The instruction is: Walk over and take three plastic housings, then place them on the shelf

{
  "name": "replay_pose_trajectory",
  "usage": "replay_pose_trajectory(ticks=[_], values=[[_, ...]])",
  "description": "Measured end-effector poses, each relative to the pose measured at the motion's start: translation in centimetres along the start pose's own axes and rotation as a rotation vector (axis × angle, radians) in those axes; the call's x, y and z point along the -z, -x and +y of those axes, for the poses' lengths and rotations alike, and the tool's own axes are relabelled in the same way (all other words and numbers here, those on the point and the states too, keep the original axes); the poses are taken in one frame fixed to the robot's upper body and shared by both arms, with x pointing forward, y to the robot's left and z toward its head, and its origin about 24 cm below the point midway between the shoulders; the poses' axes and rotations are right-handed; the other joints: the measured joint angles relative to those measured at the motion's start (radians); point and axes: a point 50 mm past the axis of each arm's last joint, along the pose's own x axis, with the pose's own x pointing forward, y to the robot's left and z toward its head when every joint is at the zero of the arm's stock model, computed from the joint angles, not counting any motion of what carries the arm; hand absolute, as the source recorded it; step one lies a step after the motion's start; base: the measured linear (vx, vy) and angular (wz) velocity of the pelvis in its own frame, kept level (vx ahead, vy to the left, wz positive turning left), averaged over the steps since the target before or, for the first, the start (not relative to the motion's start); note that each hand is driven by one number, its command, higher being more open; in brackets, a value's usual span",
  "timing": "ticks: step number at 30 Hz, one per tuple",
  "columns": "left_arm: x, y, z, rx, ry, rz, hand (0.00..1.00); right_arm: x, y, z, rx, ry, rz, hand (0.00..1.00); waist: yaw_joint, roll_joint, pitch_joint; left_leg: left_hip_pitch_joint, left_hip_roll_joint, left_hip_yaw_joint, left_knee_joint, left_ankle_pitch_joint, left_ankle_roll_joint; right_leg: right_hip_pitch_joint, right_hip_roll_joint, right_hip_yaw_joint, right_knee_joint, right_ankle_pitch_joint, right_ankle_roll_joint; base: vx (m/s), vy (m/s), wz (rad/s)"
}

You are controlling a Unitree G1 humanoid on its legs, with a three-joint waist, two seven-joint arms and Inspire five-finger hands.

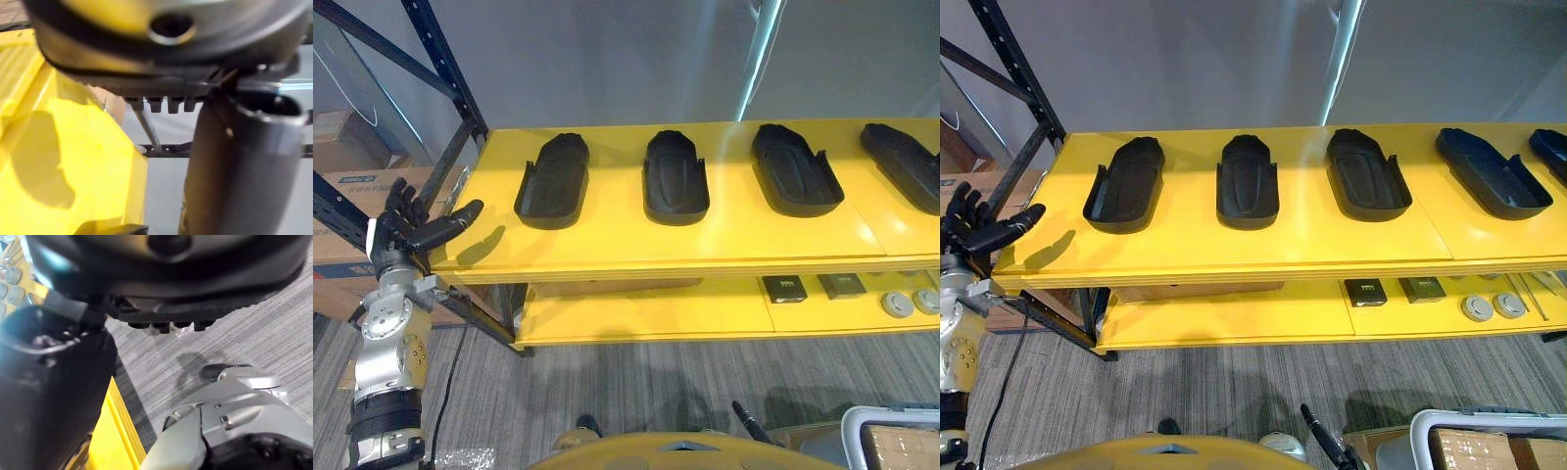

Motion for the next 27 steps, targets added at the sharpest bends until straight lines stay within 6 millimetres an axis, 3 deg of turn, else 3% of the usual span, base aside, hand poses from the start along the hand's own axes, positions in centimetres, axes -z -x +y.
replay_pose_trajectory(ticks=[9, 16, 27], values=[[2.8, 1.8, -1.9, 0.172, 0.018, 0.057, 1.0, -0.1, 0.1, -0.2, -0.011, -0.002, -0.013, 1.0, -0.007, 0.022, 0.013, -0.009, 0.003, 0.009, 0.001, -0.002, -0.004, -0.017, 0.002, 0.016, -0.002, 0.005, 0.007, 0.04, -0.005, -0.05], [2.4, 1.8, -2.9, 0.219, 0.026, -0.01, 1.0, -2.6, -0.5, 0.6, -0.054, 0.016, -0.082, 1.0, -0.03, 0.03, 0.061, -0.029, 0.003, 0.018, 0.005, -0.005, -0.008, -0.04, 0.008, 0.023, 0.0, 0.006, 0.005, 0.05, -0.014, -0.04], [1.4, 1.4, -3.7, 0.226, 0.041, -0.085, 1.0, -3.5, -0.7, 0.6, -0.062, 0.027, -0.1, 1.0, -0.031, 0.042, 0.108, -0.047, 0.003, 0.016, 0.005, -0.002, -0.006, -0.063, 0.007, 0.023, 0.01, 0.005, 0.004, 0.01, -0.009, 0.0]])
